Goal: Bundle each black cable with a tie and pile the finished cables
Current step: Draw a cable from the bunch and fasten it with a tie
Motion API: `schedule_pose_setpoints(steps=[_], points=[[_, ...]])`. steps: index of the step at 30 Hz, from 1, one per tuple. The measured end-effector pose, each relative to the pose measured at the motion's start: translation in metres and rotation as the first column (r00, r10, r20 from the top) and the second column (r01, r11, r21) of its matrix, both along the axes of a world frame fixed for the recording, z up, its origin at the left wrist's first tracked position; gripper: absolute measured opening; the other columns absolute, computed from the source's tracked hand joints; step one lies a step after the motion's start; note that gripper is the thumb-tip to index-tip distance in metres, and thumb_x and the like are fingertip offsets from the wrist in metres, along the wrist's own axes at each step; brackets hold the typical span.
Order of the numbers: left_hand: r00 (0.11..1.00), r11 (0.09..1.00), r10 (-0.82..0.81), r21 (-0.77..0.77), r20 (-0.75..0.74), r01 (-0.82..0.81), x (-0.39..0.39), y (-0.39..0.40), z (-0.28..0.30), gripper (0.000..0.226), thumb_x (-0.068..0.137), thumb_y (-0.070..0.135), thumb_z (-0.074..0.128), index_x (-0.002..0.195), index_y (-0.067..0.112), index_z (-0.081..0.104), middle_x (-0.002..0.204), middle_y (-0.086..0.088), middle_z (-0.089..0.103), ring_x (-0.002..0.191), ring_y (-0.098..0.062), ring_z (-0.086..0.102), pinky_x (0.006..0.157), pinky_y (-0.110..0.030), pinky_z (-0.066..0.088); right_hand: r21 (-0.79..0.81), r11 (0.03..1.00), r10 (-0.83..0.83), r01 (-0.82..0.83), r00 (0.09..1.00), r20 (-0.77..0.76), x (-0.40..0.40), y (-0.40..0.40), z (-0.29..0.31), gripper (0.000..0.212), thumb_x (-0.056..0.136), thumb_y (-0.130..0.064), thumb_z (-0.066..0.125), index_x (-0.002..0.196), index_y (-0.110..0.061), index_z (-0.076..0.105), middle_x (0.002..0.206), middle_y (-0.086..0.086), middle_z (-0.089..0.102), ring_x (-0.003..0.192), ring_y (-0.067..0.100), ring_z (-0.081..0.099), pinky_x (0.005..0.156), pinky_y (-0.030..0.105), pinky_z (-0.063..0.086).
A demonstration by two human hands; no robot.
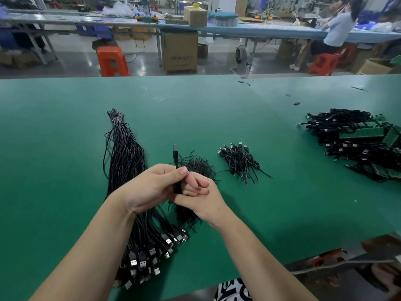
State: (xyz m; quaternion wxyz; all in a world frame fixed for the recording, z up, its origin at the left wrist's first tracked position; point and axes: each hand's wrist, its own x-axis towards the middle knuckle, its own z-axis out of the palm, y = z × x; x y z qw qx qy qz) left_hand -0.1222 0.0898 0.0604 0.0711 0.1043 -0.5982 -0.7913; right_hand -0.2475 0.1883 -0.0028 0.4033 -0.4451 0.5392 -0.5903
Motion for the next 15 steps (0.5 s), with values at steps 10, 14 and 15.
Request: schedule_pose_setpoints(steps=[10, 14, 15], points=[[0.857, 0.737, 0.45, -0.646, 0.25, -0.198, -0.009, 0.009, -0.006, 0.043, 0.106, 0.035, 0.044, 0.092, 0.007, 0.074, 0.082, -0.004, 0.073, 0.074, -0.013, 0.068, 0.078, -0.027, 0.053, 0.095, 0.963, -0.095, 0.252, 0.649, -0.755, -0.01, -0.002, 0.0, 0.016, 0.094, -0.037, 0.062, 0.096, -0.035, 0.046, 0.094, -0.007, 0.06, 0.079, 0.019, 0.058, 0.067, 0.036, 0.041], [0.758, 0.512, 0.624, -0.832, 0.192, -0.211, -0.021, 0.022, -0.006, 0.045, 0.104, 0.042, 0.041, 0.08, 0.011, 0.062, 0.066, 0.011, 0.057, 0.058, -0.004, 0.053, 0.053, -0.023, 0.038, 0.141, 0.956, -0.034, 0.257, 0.574, -0.818, -0.008, -0.008, 0.005, 0.032, 0.099, -0.023, 0.056, 0.123, -0.017, 0.036, 0.107, 0.01, 0.067, 0.091, 0.038, 0.065, 0.066, 0.036, 0.034], [0.738, 0.457, 0.658, -0.859, 0.151, -0.232, -0.022, 0.022, -0.009, 0.044, 0.105, 0.041, 0.041, 0.081, 0.01, 0.062, 0.081, 0.006, 0.057, 0.075, -0.013, 0.056, 0.065, -0.03, 0.044, 0.131, 0.956, -0.043, 0.263, 0.566, -0.823, -0.008, -0.009, 0.008, 0.03, 0.099, -0.023, 0.054, 0.122, -0.016, 0.035, 0.105, 0.011, 0.067, 0.089, 0.039, 0.065, 0.064, 0.036, 0.034]])
